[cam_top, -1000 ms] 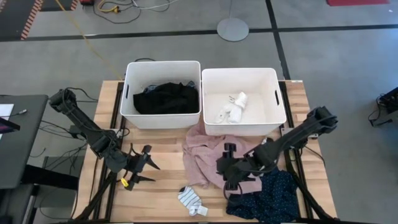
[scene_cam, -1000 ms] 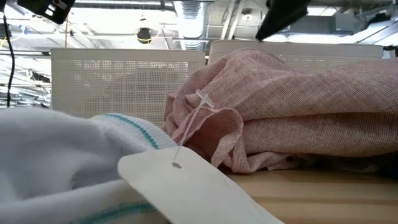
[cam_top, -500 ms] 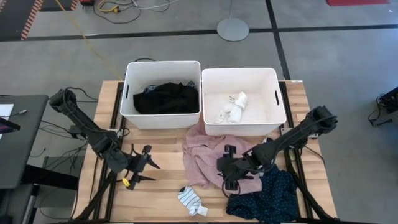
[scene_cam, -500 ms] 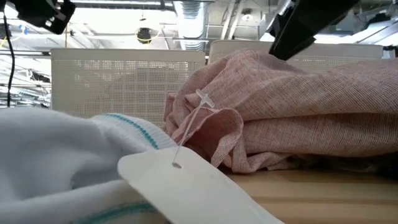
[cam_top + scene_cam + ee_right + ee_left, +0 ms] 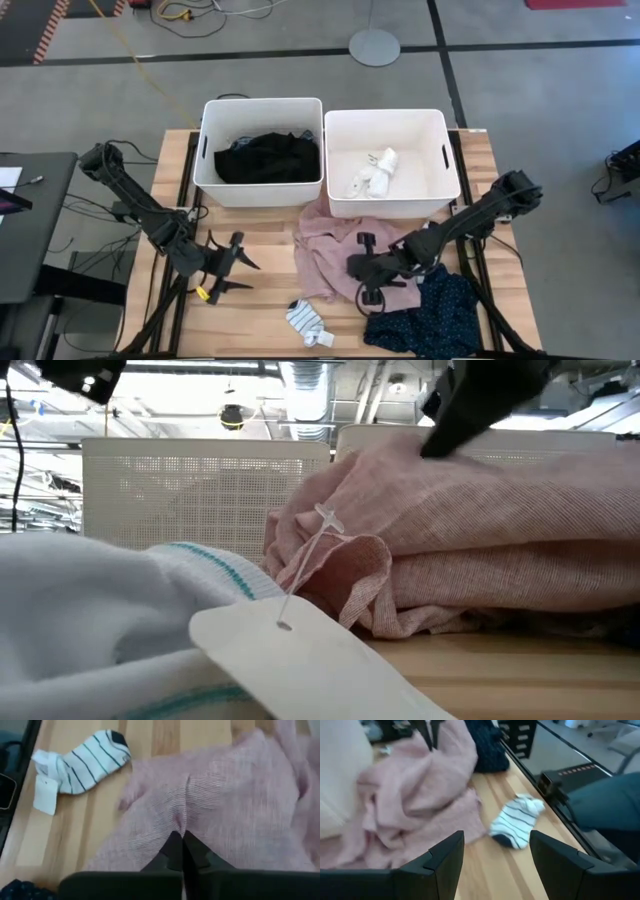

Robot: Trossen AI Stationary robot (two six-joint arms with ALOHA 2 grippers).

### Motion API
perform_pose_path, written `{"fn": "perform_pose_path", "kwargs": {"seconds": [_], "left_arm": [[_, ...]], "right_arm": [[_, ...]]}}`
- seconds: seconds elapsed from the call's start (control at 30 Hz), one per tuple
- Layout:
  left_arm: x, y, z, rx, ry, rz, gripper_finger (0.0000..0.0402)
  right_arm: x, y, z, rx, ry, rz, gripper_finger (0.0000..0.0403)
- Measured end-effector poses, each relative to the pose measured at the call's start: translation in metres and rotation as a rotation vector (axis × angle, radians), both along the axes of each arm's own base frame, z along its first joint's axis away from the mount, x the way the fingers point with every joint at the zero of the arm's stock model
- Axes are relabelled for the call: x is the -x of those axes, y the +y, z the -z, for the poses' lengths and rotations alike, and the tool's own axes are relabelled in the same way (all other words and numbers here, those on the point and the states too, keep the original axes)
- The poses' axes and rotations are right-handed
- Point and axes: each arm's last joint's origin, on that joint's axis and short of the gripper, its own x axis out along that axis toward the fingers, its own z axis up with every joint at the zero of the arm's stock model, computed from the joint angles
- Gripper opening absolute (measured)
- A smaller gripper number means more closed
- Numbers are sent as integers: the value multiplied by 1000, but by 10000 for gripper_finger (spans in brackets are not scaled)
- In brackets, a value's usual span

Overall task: Sort clothes
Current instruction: Put the pink shirt into the right white laundry organizer

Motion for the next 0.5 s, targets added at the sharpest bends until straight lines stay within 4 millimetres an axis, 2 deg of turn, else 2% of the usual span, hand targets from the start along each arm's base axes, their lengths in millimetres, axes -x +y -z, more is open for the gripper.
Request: {"fn": "perform_pose_path", "kwargs": {"seconds": [0.1,0.2,0.37,0.5], "left_arm": [[-2,1,-4,-40,-61,-39,222],[-4,1,-9,-87,-130,-78,222],[-16,1,-16,-158,-251,-115,230],[-32,3,-18,-200,-325,-157,260]], "right_arm": [[-7,3,-18,21,-60,-46,3],[-16,5,-45,58,-144,-103,2],[-29,7,-108,157,-341,-201,1],[-31,4,-157,235,-488,-263,1]]}}
